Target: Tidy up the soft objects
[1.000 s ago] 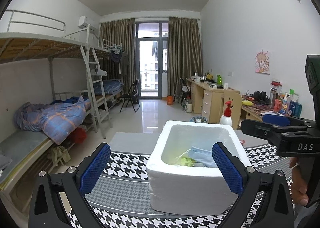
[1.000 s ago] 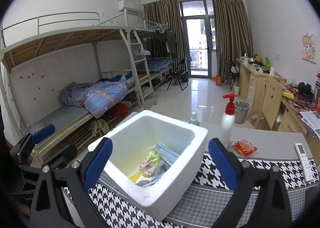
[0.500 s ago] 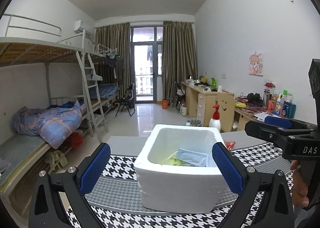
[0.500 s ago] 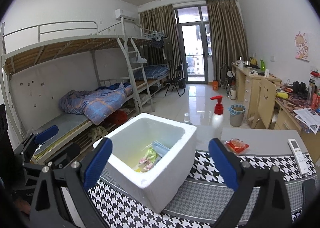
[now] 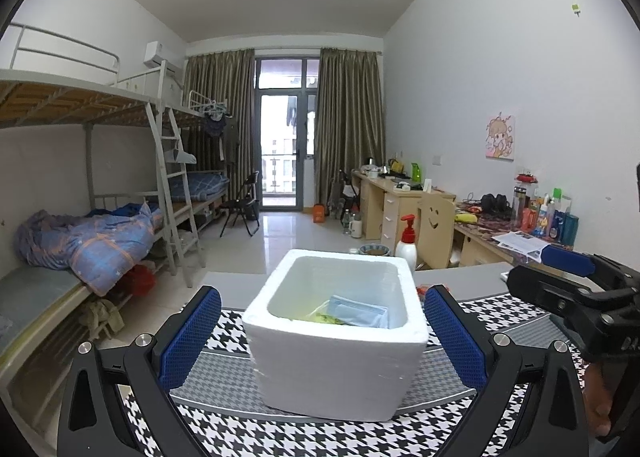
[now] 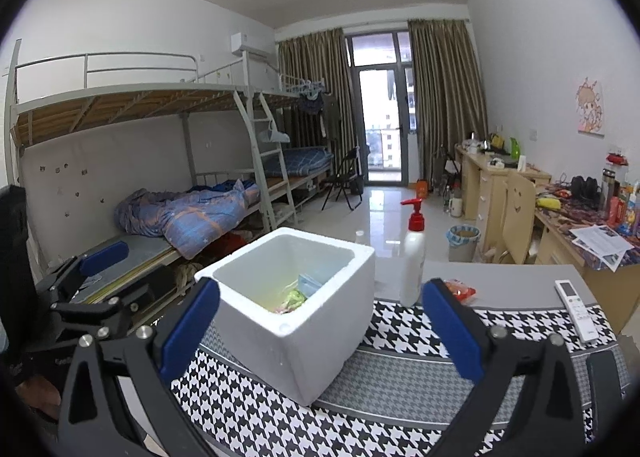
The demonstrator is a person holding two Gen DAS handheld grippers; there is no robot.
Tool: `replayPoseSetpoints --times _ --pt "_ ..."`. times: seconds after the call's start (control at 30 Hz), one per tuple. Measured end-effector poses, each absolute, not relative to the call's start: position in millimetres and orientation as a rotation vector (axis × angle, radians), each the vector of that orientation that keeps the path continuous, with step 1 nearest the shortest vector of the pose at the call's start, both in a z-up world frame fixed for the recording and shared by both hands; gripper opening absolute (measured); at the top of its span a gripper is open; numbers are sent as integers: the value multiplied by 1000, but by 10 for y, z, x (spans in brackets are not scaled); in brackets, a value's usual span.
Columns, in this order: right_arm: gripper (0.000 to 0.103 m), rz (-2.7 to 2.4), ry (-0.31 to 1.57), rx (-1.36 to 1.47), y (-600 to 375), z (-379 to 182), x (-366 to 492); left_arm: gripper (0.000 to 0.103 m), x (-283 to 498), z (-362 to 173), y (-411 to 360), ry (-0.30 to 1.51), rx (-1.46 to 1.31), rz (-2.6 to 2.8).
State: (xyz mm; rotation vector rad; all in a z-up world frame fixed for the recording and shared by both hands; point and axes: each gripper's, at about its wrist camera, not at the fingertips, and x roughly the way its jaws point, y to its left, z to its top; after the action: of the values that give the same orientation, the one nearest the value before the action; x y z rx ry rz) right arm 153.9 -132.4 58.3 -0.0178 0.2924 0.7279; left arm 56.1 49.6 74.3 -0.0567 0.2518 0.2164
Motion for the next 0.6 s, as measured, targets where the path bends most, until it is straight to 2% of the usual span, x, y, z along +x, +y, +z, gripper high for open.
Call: replayPoseSetpoints --times 0.6 --pt "102 712 211 -12 -1573 464 1191 102 321 658 348 213 -83 213"
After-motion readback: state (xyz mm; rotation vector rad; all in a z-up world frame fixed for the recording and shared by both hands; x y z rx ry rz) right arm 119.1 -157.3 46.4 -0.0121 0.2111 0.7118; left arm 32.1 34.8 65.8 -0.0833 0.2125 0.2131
